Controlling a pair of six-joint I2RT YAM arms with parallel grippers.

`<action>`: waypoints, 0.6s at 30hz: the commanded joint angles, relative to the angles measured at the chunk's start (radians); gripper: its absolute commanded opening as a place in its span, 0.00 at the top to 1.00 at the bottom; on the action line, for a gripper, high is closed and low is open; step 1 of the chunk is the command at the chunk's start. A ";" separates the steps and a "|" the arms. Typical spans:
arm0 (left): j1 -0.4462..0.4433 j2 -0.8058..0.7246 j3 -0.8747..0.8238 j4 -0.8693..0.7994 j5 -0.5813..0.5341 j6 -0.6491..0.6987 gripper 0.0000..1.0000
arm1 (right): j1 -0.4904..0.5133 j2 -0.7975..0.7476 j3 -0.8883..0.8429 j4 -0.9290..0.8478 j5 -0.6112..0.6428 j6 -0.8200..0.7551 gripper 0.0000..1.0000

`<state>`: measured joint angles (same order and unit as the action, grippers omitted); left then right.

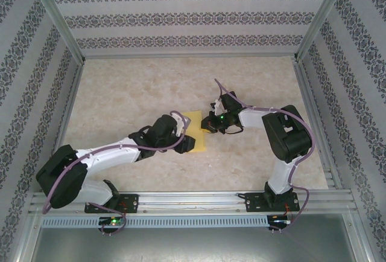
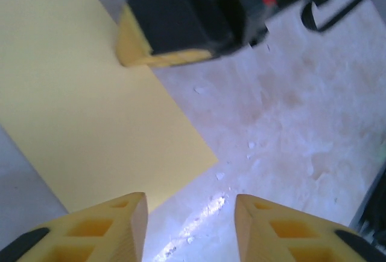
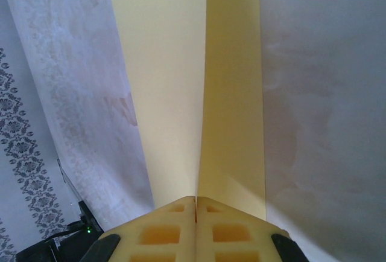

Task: Fold a paper plane with a square sheet of paper (fold left side to right side)
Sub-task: Fold the triangle a second time at the center of the table.

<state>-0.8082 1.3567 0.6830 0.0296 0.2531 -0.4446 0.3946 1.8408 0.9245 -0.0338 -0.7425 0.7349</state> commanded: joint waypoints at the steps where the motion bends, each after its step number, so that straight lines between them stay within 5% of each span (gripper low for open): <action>1: -0.069 0.011 0.030 -0.053 -0.104 0.090 0.51 | -0.005 -0.031 -0.021 -0.007 -0.006 0.011 1.00; 9: -0.170 0.119 0.134 -0.111 -0.230 0.183 0.36 | -0.003 -0.038 -0.026 -0.013 -0.004 0.003 1.00; 18: -0.231 0.286 0.283 -0.227 -0.401 0.280 0.33 | -0.003 -0.033 -0.021 -0.015 -0.008 -0.002 1.00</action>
<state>-1.0183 1.6093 0.9260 -0.1150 -0.0517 -0.2287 0.3946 1.8332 0.9112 -0.0364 -0.7425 0.7345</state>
